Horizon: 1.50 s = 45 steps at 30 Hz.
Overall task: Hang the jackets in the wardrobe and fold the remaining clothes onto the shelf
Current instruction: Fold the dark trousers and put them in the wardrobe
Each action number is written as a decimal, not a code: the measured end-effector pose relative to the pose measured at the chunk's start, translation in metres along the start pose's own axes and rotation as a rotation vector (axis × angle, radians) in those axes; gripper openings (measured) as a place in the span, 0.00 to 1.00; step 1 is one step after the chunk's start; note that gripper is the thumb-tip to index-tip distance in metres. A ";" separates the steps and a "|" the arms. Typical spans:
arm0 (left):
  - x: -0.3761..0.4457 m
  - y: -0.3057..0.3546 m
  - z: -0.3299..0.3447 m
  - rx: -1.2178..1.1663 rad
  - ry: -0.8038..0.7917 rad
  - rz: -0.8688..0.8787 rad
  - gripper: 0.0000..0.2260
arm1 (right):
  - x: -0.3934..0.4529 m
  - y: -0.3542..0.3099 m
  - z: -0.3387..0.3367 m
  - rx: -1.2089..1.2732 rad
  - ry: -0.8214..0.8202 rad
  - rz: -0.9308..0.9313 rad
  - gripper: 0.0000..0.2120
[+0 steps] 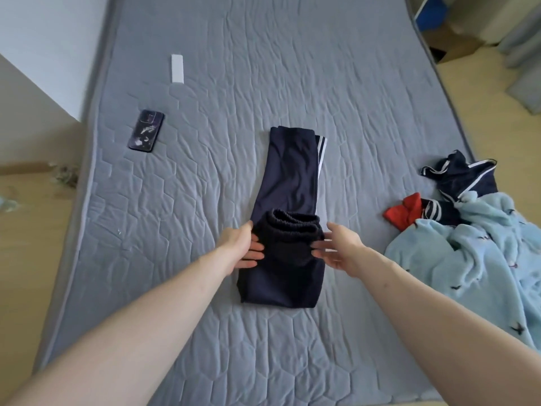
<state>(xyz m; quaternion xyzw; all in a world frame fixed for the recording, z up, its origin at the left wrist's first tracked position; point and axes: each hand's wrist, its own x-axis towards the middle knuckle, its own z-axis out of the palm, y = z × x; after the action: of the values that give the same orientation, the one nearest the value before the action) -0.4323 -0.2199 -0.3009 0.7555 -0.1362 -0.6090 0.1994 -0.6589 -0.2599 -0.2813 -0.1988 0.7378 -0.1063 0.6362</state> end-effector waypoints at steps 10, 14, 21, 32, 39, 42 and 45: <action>0.074 -0.097 -0.004 0.510 0.098 0.044 0.19 | 0.083 0.099 0.023 -0.502 0.161 -0.073 0.40; 0.090 -0.139 -0.002 0.370 -0.060 -0.064 0.42 | 0.103 0.138 0.028 -0.469 0.139 -0.066 0.39; 0.114 -0.147 0.014 0.510 0.088 0.151 0.23 | 0.125 0.138 0.034 -0.382 0.207 -0.133 0.20; 0.118 -0.124 0.040 0.604 0.103 0.219 0.31 | 0.138 0.136 0.050 -0.118 0.236 -0.188 0.12; 0.109 -0.134 0.022 0.428 0.024 -0.017 0.33 | 0.130 0.159 0.041 -0.059 0.101 -0.038 0.16; 0.089 -0.144 0.014 0.473 -0.005 -0.002 0.17 | 0.111 0.166 0.034 -0.111 0.075 -0.028 0.11; 0.057 -0.161 0.012 0.575 -0.062 -0.062 0.18 | 0.082 0.188 0.029 -0.171 0.036 0.062 0.12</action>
<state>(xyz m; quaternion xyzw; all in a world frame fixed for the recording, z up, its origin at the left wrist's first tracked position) -0.4377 -0.1048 -0.4279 0.7659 -0.2859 -0.5740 -0.0460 -0.6697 -0.1232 -0.4364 -0.2276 0.7612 -0.0267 0.6067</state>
